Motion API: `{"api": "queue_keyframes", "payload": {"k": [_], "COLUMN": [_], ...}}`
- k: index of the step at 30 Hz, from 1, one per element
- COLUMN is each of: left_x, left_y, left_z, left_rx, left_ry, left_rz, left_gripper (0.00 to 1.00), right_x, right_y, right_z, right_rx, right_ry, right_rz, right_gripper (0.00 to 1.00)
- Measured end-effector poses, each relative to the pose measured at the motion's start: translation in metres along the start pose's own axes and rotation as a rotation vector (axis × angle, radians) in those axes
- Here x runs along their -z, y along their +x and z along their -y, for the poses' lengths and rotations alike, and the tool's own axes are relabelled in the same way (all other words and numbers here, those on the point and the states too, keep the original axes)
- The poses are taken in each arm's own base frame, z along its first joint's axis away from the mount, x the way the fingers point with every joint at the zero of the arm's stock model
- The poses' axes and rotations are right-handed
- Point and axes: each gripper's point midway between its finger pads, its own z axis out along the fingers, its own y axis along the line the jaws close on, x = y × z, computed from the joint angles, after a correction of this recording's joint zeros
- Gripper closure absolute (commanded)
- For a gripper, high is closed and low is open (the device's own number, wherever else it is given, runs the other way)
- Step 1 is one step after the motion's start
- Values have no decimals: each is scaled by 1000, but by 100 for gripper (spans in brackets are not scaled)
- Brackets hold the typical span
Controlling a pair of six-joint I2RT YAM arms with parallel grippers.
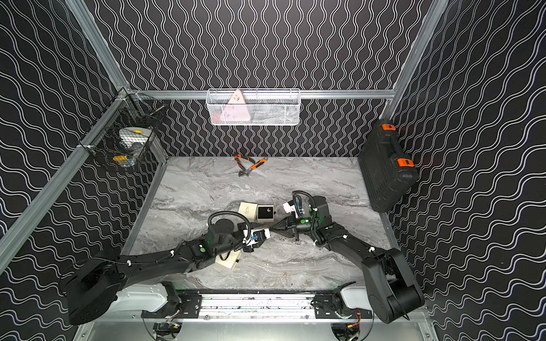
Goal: Place the earrings into the drawer-style jewelry box
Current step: Pick up the earring from the center of the board.
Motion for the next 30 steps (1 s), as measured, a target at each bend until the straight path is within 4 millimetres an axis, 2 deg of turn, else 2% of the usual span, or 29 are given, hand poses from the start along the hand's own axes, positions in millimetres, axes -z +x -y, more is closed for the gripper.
{"api": "queue_keyframes", "payload": {"k": [10,17,24,30], "left_x": [0,0,-1,-2], "left_y": [0,5,8,8], "left_z": [0,3,5,5], "left_rx": [1,4,6,7], "left_ry": [5,17,25,25], "left_rz": [-7,-24,-37,-39], "left_gripper": [67,66,69,67], "right_x": [-2,-2,-2,-2], "right_y": [1,1,1,2], "right_z": [2,2,2,4], "right_rx": [-2,-1,-2,-2], "right_ry": [3,4,4,6], "right_rz": [-6,-9,-8,-10], "right_gripper": [100,100,100,100]}}
